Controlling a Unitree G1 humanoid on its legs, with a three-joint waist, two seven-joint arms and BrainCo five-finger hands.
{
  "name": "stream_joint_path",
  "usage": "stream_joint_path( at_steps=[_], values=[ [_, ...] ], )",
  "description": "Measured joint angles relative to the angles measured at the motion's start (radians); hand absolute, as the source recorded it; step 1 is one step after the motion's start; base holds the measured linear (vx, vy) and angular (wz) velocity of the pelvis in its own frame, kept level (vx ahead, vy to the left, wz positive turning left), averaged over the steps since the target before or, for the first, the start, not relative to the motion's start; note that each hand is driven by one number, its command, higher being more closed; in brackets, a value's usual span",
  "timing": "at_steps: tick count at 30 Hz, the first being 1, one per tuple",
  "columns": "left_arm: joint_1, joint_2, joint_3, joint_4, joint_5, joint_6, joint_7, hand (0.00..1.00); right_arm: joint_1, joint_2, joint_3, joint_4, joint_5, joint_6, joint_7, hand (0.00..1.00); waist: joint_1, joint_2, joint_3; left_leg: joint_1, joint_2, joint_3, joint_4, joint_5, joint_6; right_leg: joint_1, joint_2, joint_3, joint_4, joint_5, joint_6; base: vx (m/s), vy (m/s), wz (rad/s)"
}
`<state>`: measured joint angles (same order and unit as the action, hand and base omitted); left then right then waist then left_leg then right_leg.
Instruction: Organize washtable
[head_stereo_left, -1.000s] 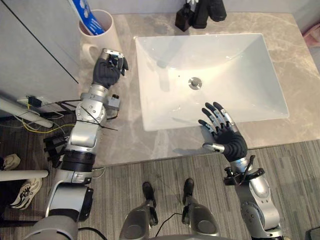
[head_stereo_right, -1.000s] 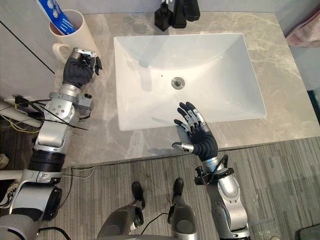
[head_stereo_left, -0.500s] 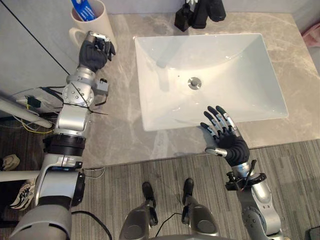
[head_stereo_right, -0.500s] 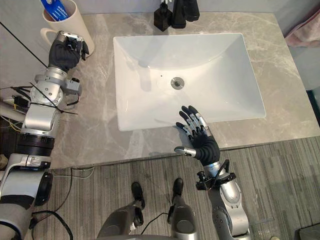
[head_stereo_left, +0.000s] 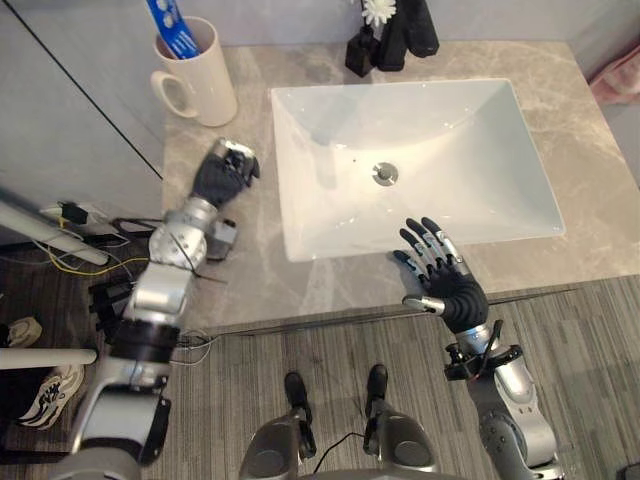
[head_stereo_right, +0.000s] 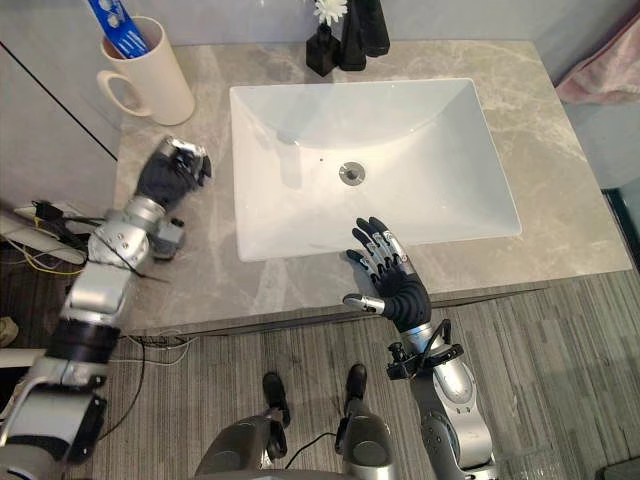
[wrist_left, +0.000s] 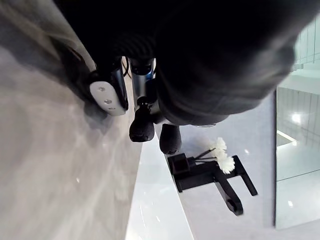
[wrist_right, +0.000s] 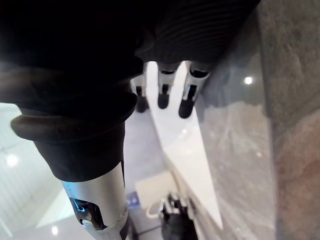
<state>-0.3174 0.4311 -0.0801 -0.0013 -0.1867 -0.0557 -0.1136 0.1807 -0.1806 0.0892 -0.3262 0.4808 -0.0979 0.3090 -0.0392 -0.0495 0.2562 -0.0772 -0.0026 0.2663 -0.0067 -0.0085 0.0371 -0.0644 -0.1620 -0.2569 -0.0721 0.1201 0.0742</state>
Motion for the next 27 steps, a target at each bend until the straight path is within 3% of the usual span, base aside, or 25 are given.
stream_joint_path(
  at_steps=[6, 8, 10, 15, 17, 21, 27],
  values=[
    [0.304, -0.141, 0.060, -0.172, -0.203, 0.000, -0.033, 1.00, -0.027, 0.006, -0.034, 0.067, -0.014, 0.020, -0.020, 0.00, 0.011, 0.038, -0.060, 0.064, -0.018, -0.022, -0.064, 0.029, -0.008, 0.045, -0.005, -0.031, 0.005, -0.039, 0.017, 0.00, -0.032, 0.11],
    [0.383, -0.200, 0.156, -0.231, -0.290, -0.008, -0.021, 1.00, -0.013, 0.025, -0.099, 0.071, -0.021, 0.020, -0.048, 0.00, 0.020, 0.044, -0.067, 0.079, -0.018, -0.030, -0.067, 0.030, -0.008, 0.062, -0.005, -0.040, 0.007, -0.048, 0.023, -0.02, -0.048, 0.11],
    [0.506, -0.301, 0.358, -0.282, -0.393, -0.048, 0.008, 1.00, 0.050, 0.072, -0.270, 0.072, -0.046, 0.017, -0.093, 0.00, 0.027, 0.056, -0.097, 0.102, -0.017, -0.045, -0.086, 0.032, -0.012, 0.079, -0.005, -0.047, 0.013, -0.061, 0.023, -0.01, -0.040, 0.17],
    [0.706, -0.478, 0.627, -0.274, -0.456, -0.082, 0.051, 1.00, 0.146, 0.182, -0.554, 0.076, -0.112, 0.005, -0.161, 0.00, 0.030, 0.056, -0.135, 0.136, -0.017, -0.053, -0.086, 0.023, -0.015, 0.114, -0.010, -0.057, 0.015, -0.078, 0.031, 0.02, -0.020, 0.07],
    [0.756, -0.519, 0.643, -0.255, -0.471, -0.083, 0.057, 1.00, 0.169, 0.213, -0.594, 0.085, -0.117, 0.005, -0.179, 0.00, 0.030, 0.049, -0.147, 0.138, -0.017, -0.054, -0.086, 0.023, -0.016, 0.116, -0.011, -0.058, 0.015, -0.078, 0.031, -0.03, -0.017, 0.02],
    [0.779, -0.541, 0.599, -0.210, -0.484, -0.082, 0.060, 1.00, 0.180, 0.257, -0.550, 0.105, -0.117, 0.005, -0.199, 0.00, 0.027, 0.040, -0.172, 0.157, -0.016, -0.050, -0.092, 0.014, -0.025, 0.133, -0.013, -0.054, 0.016, -0.086, 0.029, -0.07, -0.016, -0.03],
    [0.805, -0.547, 0.382, -0.184, -0.510, -0.081, 0.046, 1.00, 0.218, 0.265, -0.391, 0.100, -0.118, -0.027, -0.199, 0.00, 0.022, 0.037, -0.192, 0.157, -0.013, -0.047, -0.094, 0.011, -0.022, 0.131, -0.015, -0.058, 0.037, -0.103, 0.045, -0.05, -0.004, -0.01]
  ],
)
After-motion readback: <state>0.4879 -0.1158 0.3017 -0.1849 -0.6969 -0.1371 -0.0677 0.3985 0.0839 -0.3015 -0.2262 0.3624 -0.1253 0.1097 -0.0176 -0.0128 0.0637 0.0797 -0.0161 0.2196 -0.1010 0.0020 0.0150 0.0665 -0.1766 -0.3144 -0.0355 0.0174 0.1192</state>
